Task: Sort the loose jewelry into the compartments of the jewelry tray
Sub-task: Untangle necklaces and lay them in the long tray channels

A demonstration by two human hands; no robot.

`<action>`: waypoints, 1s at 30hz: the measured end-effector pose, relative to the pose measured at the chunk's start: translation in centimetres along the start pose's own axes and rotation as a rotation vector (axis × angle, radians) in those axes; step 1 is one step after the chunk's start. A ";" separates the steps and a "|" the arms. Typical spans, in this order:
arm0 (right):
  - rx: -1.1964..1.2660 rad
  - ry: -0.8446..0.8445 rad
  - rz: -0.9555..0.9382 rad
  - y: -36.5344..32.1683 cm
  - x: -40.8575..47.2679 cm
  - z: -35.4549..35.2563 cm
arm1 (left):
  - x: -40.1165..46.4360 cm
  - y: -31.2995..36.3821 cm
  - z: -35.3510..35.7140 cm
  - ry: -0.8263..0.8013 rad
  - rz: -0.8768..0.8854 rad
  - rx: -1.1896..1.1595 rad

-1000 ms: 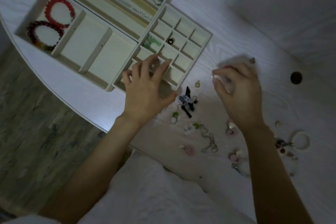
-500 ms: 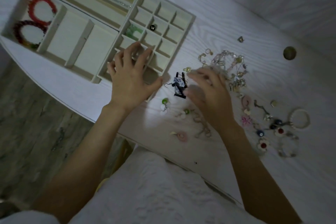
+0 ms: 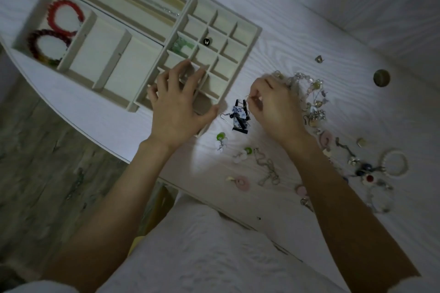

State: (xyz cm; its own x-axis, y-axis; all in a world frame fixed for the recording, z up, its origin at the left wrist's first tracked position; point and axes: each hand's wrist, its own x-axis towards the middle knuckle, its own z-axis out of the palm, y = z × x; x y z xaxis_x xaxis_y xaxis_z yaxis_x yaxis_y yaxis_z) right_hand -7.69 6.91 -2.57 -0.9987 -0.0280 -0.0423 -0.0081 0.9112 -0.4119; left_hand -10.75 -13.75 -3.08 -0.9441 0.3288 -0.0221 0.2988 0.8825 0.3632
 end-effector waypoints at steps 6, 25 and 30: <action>0.408 0.076 0.239 -1.7 2.4 -1.5 | 0.3 -0.3 -0.3 0.021 0.035 0.015; -0.027 0.103 0.047 -1.9 8.6 -1.7 | 0.6 -0.6 -1.0 -0.015 0.045 0.024; -0.251 0.116 0.057 -2.9 8.8 -1.1 | 0.7 -0.6 -0.9 -0.023 0.048 0.037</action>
State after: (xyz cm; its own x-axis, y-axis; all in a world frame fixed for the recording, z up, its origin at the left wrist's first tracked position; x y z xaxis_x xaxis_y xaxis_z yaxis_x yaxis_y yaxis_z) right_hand -16.49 4.52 -0.75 -0.9968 0.0601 0.0519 0.0504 0.9837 -0.1725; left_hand -11.67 -14.39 -2.53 -0.9252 0.3786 -0.0270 0.3493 0.8771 0.3295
